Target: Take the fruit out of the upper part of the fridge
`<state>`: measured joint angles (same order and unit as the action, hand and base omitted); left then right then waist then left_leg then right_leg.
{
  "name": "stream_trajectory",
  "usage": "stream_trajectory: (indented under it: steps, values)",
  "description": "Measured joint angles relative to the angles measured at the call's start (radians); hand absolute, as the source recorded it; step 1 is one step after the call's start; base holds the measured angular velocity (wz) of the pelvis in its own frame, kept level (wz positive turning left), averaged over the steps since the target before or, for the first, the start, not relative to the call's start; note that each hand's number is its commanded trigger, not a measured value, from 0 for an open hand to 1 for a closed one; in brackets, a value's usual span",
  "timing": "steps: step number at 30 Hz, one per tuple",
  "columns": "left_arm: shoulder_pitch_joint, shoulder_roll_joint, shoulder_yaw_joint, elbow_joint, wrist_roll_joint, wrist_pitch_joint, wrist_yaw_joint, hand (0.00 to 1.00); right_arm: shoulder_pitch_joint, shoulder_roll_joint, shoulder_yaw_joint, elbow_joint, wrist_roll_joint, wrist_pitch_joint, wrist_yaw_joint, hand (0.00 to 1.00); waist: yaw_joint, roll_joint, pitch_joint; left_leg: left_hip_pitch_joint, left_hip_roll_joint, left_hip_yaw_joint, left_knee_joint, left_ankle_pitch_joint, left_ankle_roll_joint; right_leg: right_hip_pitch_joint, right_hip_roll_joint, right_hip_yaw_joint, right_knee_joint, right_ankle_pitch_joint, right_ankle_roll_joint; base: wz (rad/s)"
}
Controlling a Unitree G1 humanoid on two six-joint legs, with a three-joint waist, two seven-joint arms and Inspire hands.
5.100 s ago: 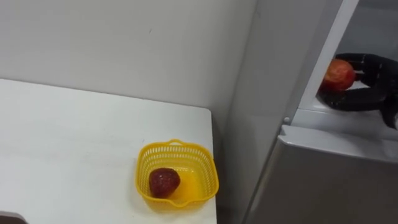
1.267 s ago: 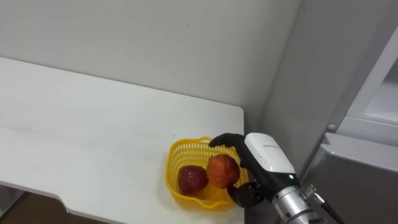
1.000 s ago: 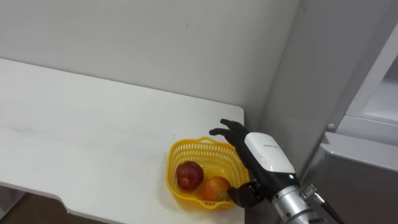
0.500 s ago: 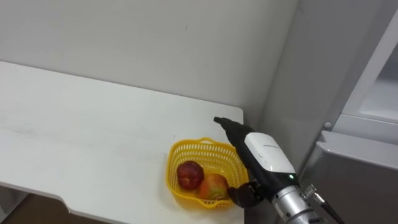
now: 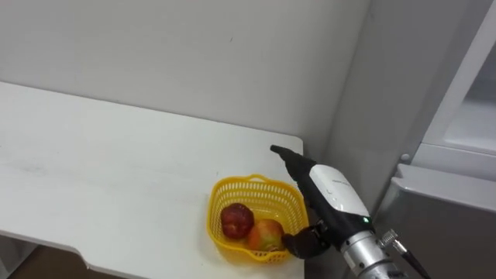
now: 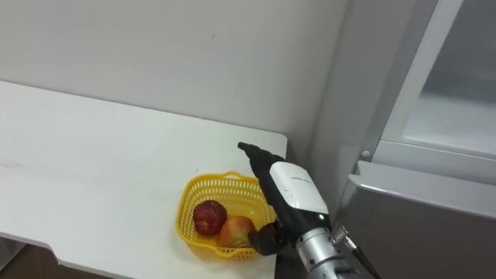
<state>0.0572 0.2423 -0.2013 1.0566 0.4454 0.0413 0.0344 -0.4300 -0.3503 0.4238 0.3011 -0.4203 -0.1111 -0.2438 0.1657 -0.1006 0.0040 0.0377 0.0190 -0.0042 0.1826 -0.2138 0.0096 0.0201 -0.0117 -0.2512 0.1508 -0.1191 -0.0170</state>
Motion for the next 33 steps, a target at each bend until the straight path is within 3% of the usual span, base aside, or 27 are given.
stream_trajectory:
  steps: [7,11,16,19,23,28,33]
  values:
    - [0.013,0.004,-0.008,0.005,-0.002,-0.003,0.007,0.00,0.007,0.003,-0.017,-0.048,0.001,-0.002,-0.001,0.00,-0.019,0.002,0.0017,0.001,0.000,0.002,0.000,0.000,0.000,0.000,0.001,0.002,0.000,0.000,0.000,0.00]
    - [0.018,0.003,-0.010,0.004,-0.001,-0.006,0.010,0.00,0.041,0.003,-0.026,-0.146,0.023,-0.032,-0.005,0.00,-0.034,0.010,0.0069,0.009,0.000,0.005,0.000,0.000,0.000,0.003,0.001,0.004,0.000,0.000,0.000,-0.02]
    - [0.019,0.002,-0.014,0.005,-0.002,-0.012,0.032,0.00,0.089,0.003,-0.031,-0.220,0.026,-0.041,-0.003,0.00,-0.050,0.023,0.0147,0.007,0.000,0.013,-0.003,0.000,0.000,0.002,0.001,0.005,0.001,0.000,0.000,-0.03]
    - [0.019,-0.004,-0.021,0.026,0.000,-0.013,0.046,0.00,0.118,0.004,-0.039,-0.278,0.032,-0.043,-0.001,0.00,-0.054,0.034,0.0115,0.009,0.003,0.023,-0.013,0.000,0.000,-0.005,0.004,0.012,0.002,0.000,0.000,-0.08]
    - [0.028,-0.032,-0.019,0.046,-0.001,-0.011,0.056,0.00,0.181,0.004,-0.091,-0.368,0.031,-0.044,-0.006,0.00,-0.060,0.051,0.0006,0.017,0.004,0.034,-0.016,0.000,0.000,-0.005,0.006,0.027,0.001,0.000,0.000,-0.06]
    - [0.033,-0.036,-0.020,0.044,-0.002,-0.010,0.072,0.00,0.230,0.010,-0.092,-0.419,-0.008,-0.050,-0.005,0.00,-0.062,0.051,0.0001,0.026,0.005,0.055,-0.017,0.000,0.000,-0.005,0.009,0.055,0.000,0.000,0.000,-0.13]
    - [0.028,-0.035,-0.018,0.044,-0.003,-0.019,0.070,0.00,0.297,0.018,-0.105,-0.481,-0.021,-0.051,-0.005,0.00,-0.094,0.051,-0.0030,0.026,0.005,0.059,-0.019,0.000,0.000,-0.004,0.010,0.058,0.000,0.000,0.000,-0.01]
